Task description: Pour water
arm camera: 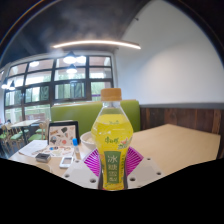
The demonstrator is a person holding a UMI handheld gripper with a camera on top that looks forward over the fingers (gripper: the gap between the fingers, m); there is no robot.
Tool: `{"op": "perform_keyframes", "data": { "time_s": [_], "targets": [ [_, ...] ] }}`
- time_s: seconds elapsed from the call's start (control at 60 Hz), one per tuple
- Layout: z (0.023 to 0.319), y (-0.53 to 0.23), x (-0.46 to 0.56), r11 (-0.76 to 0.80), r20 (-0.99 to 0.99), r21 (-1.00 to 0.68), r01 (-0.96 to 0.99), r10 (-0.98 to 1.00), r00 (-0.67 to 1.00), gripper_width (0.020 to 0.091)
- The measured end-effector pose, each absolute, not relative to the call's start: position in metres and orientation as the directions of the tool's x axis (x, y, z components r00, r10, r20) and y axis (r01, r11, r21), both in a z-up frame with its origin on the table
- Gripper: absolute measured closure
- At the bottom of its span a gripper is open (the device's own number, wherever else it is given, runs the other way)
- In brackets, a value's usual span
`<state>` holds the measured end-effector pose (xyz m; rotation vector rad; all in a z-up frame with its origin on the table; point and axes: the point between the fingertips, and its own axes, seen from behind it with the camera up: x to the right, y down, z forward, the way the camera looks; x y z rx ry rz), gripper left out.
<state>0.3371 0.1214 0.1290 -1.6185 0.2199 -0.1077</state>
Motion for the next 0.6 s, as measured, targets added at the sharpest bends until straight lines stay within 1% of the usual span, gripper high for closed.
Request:
{"op": "perform_keyframes", "data": {
  "time_s": [0.05,0.067,0.1,0.117,0.133,0.15,0.167,0.183,0.2,0.25,0.283,0.333,0.35,0.367,0.383,0.4,0.417,0.433,0.483,0.55,0.567,0.6],
  "targets": [
    [0.115,0.134,0.331,-0.075,-0.103,-0.990,-0.119,-0.191,0.976,0.0817],
    [0.114,0.114,0.348,-0.083,-0.110,-0.988,-0.127,-0.182,0.977,0.0816],
    [0.101,0.131,0.338,-0.095,-0.119,-0.986,-0.137,-0.169,0.978,0.0829],
    [0.098,0.134,0.334,-0.108,-0.117,-0.985,-0.136,-0.162,0.980,0.0812],
    [0.094,0.124,0.340,-0.128,-0.107,-0.984,-0.127,-0.154,0.982,0.0810],
    [0.082,0.138,0.327,-0.161,-0.097,-0.979,-0.121,-0.151,0.984,0.0816],
    [0.081,0.126,0.333,-0.175,-0.075,-0.980,-0.097,-0.132,0.988,0.0821],
    [0.086,0.129,0.329,-0.156,-0.075,-0.983,-0.093,-0.123,0.990,0.0828],
    [0.080,0.137,0.324,-0.166,-0.063,-0.983,-0.084,-0.126,0.990,0.0825],
    [0.079,0.133,0.327,-0.168,-0.053,-0.983,-0.076,-0.140,0.989,0.0818],
    [0.078,0.133,0.327,-0.169,-0.047,-0.983,-0.072,-0.144,0.988,0.0831],
    [0.079,0.135,0.328,-0.169,-0.047,-0.983,-0.073,-0.148,0.988,0.0817],
    [0.079,0.135,0.328,-0.171,-0.051,-0.982,-0.077,-0.151,0.987,0.0799],
    [0.079,0.135,0.328,-0.171,-0.052,-0.982,-0.078,-0.151,0.987,0.0808],
    [0.079,0.135,0.328,-0.174,-0.050,-0.982,-0.077,-0.151,0.987,0.0741],
    [0.079,0.135,0.328,-0.176,-0.049,-0.981,-0.075,-0.152,0.987,0.0737],
    [0.079,0.136,0.327,-0.178,-0.046,-0.981,-0.073,-0.151,0.987,0.0710],
    [0.078,0.135,0.326,-0.184,-0.042,-0.981,-0.069,-0.148,0.988,0.0665],
    [0.078,0.129,0.328,-0.209,-0.018,-0.977,-0.050,-0.150,0.989,0.0596],
    [0.082,0.113,0.332,-0.218,0.000,-0.975,-0.040,-0.183,0.983,0.0271],
    [0.085,0.109,0.331,-0.212,-0.004,-0.976,-0.045,-0.192,0.981,0.0253],
    [0.092,0.097,0.329,-0.203,-0.001,-0.978,-0.044,-0.203,0.979,0.0294]
  ]
}}
